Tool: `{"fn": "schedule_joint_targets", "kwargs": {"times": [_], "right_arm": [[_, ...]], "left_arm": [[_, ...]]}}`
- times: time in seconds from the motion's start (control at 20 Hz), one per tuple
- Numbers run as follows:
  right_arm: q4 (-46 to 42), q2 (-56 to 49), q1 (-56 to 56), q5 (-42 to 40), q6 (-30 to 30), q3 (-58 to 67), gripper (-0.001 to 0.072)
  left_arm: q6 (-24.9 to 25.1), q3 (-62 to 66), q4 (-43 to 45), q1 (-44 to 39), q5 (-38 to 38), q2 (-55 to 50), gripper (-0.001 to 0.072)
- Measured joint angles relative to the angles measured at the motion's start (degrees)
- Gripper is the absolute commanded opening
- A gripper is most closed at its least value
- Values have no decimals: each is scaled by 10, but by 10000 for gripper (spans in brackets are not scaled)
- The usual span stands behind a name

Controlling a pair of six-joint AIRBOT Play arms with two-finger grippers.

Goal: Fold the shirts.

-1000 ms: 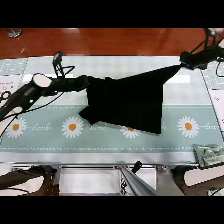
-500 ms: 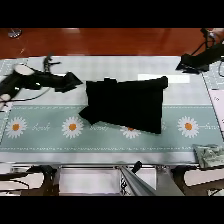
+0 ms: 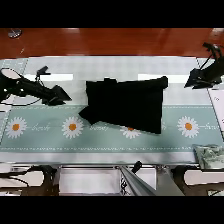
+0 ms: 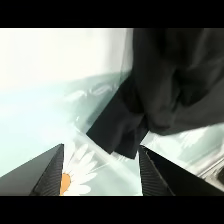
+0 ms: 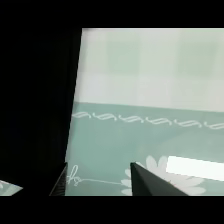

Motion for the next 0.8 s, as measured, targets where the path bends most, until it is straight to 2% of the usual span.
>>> {"fn": "schedule_joint_targets", "kwargs": {"times": [0.4,0.45,0.55,0.8], "right_arm": [[10,2,-1,3,-10,-50,492],[10,2,-1,3,-11,-52,492],[10,2,-1,3,-13,-54,480],[-16,14,-5,5,-26,-128,484]], "left_arm": [[21,-14,8,-91,5,-77,535],[22,-14,5,-100,3,-84,501],[22,-14,-2,-116,16,-97,22],[25,-15,-11,-129,39,-100,21]]}}
